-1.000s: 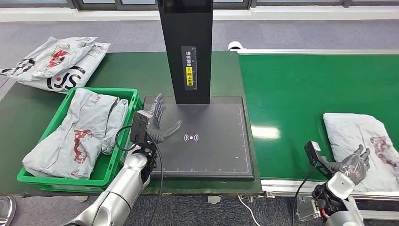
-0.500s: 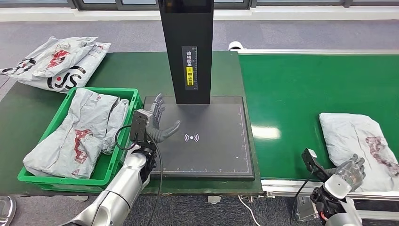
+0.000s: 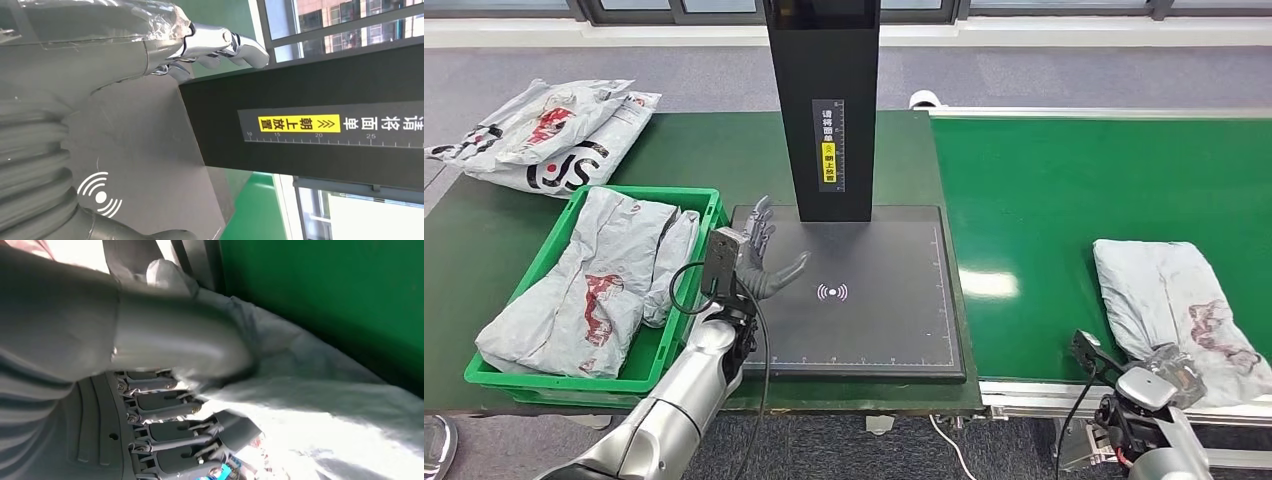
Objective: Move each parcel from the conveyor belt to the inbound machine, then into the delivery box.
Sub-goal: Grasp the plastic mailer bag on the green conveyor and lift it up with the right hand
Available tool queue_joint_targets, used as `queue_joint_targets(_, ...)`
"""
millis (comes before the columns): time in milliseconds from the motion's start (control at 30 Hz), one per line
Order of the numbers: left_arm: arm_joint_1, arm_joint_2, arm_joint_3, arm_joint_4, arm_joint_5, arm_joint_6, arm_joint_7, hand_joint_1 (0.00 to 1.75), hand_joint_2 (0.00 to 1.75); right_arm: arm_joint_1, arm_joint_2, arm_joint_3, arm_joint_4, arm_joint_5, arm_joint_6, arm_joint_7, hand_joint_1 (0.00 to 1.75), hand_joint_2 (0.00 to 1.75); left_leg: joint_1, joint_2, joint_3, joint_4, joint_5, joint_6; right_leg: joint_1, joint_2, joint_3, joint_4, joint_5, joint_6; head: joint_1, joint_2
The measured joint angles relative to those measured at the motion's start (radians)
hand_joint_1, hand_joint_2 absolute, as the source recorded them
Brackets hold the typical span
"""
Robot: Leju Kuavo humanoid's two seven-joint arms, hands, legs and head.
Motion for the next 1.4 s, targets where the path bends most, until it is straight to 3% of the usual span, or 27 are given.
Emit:
queue_joint_targets(100,0.005,0.005,0.0,-0.001,0.001,0.004,-0.003,0.0,1.75,0.001,0.003,0.01,0.0,-0.003,-0.041,-0.016,1.75,1.75,0.0,0.0,0.0,0.0,0.0,0.0,0.0,0.0,0.001,0.0,0.0,0.0,0.0,0.0)
queue_joint_targets(267,0.045,0.021,0.0,-0.037,-0.002,0.023,-0.004,0.0,1.75,0.003,0.031,0.012,-0.024,-0.029,-0.255,-0.12,1.75,1.75,0.0,0.0,-0.001,0.0,0.0,0.0,0.0,0.0,-0.001,0.001,0.001,0.0,0.0,0.0)
queue_joint_targets(367,0.071,0.033,0.0,-0.072,-0.01,0.032,0.002,0.0,1.75,0.0,0.056,0.012,-0.065,-0.05,-0.333,-0.184,1.75,1.75,0.0,-0.001,-0.001,-0.001,0.001,-0.001,0.0,0.0,-0.002,0.001,0.001,0.0,0.0,0.0)
queue_joint_targets(533,0.099,0.047,0.001,-0.123,-0.041,0.072,0.014,0.0,1.75,0.011,0.114,0.012,-0.196,-0.171,-0.48,-0.371,1.75,1.75,0.0,-0.001,-0.003,-0.001,0.001,-0.001,0.0,0.0,-0.003,0.001,0.0,-0.001,0.0,0.0)
queue_joint_targets(700,0.104,0.051,0.003,-0.163,-0.084,0.116,0.03,0.0,1.75,0.041,0.176,0.037,-0.402,-0.344,-0.527,-0.527,1.75,1.75,0.0,-0.002,-0.004,-0.001,0.001,-0.001,0.0,-0.001,-0.004,0.001,0.0,-0.001,0.0,0.0)
queue_joint_targets(900,0.098,0.05,0.01,-0.19,-0.128,0.178,0.04,0.0,1.75,0.109,0.244,0.168,-0.655,-0.483,-0.527,-0.655,1.75,1.75,0.0,-0.002,-0.004,-0.001,0.001,-0.001,0.0,-0.001,-0.005,0.001,0.0,-0.001,0.0,0.0)
queue_joint_targets(1167,0.064,0.049,0.019,-0.209,-0.134,0.181,0.055,0.0,1.75,0.11,0.315,0.418,-0.755,-0.478,-0.464,-0.604,1.75,1.75,0.001,-0.002,-0.005,-0.001,0.003,-0.002,0.001,-0.001,-0.006,0.001,0.0,-0.001,0.0,0.0)
queue_joint_targets(1400,0.061,0.049,0.02,-0.213,-0.134,0.181,0.056,0.0,1.75,0.109,0.318,0.502,-0.772,-0.497,-0.451,-0.598,1.75,1.75,0.001,-0.002,-0.005,-0.001,0.003,-0.001,0.0,-0.001,-0.006,0.001,0.0,-0.001,0.0,0.0)
